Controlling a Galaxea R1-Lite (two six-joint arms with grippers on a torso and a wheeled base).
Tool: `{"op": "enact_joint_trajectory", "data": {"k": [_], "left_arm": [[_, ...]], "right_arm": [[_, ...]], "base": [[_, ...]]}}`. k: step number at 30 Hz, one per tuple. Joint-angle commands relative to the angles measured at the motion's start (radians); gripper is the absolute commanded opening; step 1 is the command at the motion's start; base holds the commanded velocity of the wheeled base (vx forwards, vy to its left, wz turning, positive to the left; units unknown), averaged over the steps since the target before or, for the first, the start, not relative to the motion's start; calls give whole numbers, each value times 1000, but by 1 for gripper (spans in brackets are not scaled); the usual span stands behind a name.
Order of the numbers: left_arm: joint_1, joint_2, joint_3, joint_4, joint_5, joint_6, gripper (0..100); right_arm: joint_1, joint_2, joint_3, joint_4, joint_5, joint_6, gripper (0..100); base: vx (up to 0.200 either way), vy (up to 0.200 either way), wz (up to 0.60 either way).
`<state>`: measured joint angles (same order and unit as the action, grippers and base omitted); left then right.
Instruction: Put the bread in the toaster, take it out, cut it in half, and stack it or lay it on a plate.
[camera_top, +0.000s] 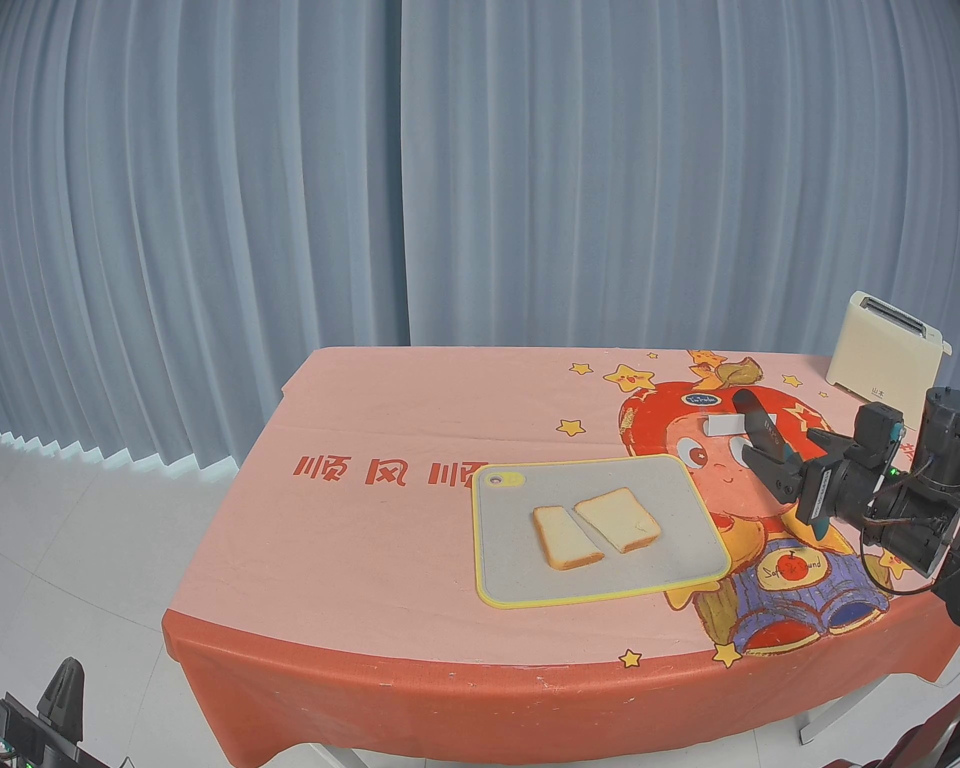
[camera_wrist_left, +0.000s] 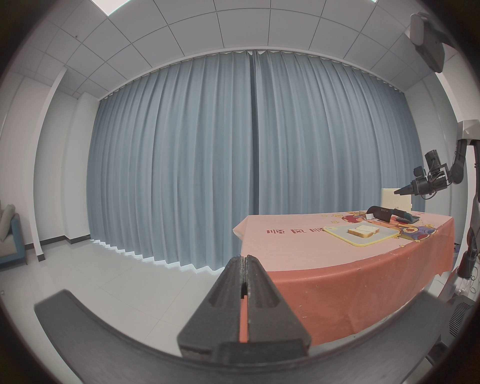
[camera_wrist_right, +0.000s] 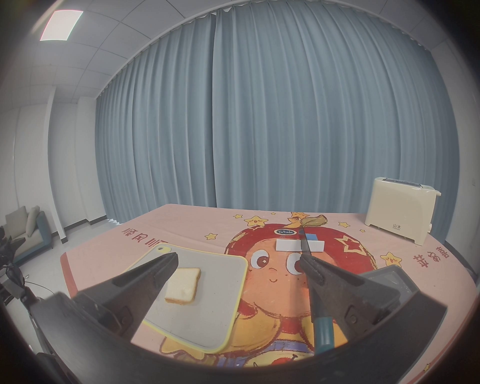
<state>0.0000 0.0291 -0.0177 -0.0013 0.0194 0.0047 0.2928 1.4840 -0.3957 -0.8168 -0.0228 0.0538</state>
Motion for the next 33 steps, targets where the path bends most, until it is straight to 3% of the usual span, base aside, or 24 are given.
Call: {"op": "enact_joint_trajectory", "data": {"k": [1, 18, 21, 30, 33], "left_arm": [[0, 2, 18, 0, 1, 0, 0], [2, 2, 18, 0, 5, -2, 0], [2, 2, 18, 0, 4, -2, 0], [0, 3, 18, 0, 4, 0, 0], [2, 2, 18, 0, 2, 0, 0]], "right_arm": [[26, -7, 2, -1, -2, 3, 100], [138, 99, 69, -8, -13, 4, 100], [161, 102, 64, 1, -59, 8, 100], [198, 119, 84, 4, -72, 9, 100], [207, 194, 55, 2, -128, 9, 100]], "base": [[0, 0, 0], [0, 0, 0], [0, 0, 0], [0, 0, 0], [0, 0, 0]]}}
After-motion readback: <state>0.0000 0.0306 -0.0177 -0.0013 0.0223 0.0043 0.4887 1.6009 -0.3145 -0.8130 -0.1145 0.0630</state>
